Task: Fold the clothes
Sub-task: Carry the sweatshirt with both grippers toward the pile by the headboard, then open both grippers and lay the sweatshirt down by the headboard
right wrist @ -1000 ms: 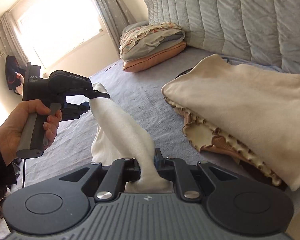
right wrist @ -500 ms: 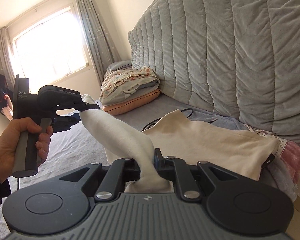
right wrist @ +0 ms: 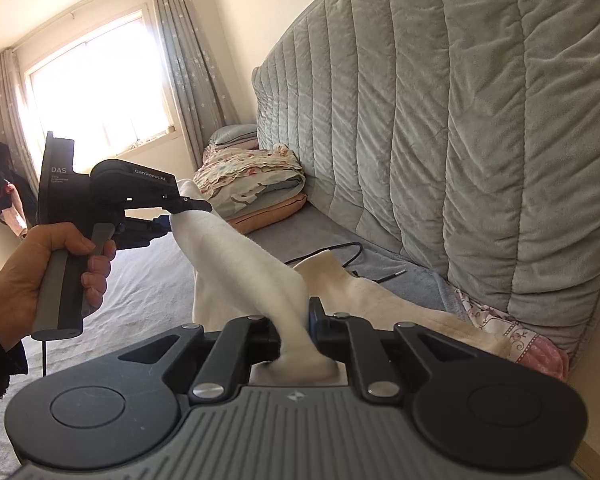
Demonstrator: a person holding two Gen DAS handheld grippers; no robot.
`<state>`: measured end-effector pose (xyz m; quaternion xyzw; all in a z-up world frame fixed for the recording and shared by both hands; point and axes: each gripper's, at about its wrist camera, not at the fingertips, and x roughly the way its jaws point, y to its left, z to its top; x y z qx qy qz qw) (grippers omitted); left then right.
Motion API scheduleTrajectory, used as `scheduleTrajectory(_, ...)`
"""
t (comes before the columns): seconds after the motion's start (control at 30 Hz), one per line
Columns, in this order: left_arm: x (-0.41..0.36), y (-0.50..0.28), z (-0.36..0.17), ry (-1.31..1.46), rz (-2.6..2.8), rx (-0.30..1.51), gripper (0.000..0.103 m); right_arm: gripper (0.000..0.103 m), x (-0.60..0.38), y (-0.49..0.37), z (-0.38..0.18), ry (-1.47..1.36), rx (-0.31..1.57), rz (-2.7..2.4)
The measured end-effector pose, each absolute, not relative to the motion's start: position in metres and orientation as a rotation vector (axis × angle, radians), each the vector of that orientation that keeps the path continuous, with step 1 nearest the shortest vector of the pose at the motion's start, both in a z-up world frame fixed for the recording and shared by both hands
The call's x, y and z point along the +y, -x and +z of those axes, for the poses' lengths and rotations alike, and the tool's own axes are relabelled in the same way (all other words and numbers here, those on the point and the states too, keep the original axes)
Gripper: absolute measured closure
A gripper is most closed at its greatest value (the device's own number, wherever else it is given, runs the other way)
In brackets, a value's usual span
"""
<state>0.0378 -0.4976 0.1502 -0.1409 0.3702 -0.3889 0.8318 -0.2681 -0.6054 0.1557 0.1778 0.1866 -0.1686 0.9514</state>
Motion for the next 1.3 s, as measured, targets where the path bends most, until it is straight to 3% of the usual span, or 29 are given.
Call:
scheduleTrajectory(0.37,-0.583,-0.07,0.087,0.253,-0.838,0.851,0.078,0.091,-0.678,0.23,0.097,-0.423,0.483,-0.471)
scheduleTrajectory(0.6,-0.61,-0.09,0.042,0.261,-0.848,0.901,0.067,0.086,-0.689,0.215,0.068,-0.406,0.509,-0.558)
scheduleTrajectory(0.7,-0.613,-0.091,0.037,0.227,-0.874,0.876,0.054,0.083,-0.693,0.21,0.057,-0.397,0.518,-0.597)
scheduleTrajectory(0.8,-0.609,-0.092,0.041,0.184,-0.881,0.813,0.033,0.067,-0.697,0.204,0.046,-0.388,0.527,-0.635)
scheduleTrajectory(0.97,-0.604,-0.099,0.044,0.095,-0.916,0.774,0.032,0.06,-0.698,0.209,0.053,-0.331,0.492,-0.725)
scheduleTrajectory(1.3,-0.609,-0.113,0.017,-0.096,-0.945,0.712,0.033,0.06,-0.67,0.199,0.048,-0.212,0.476,-0.665)
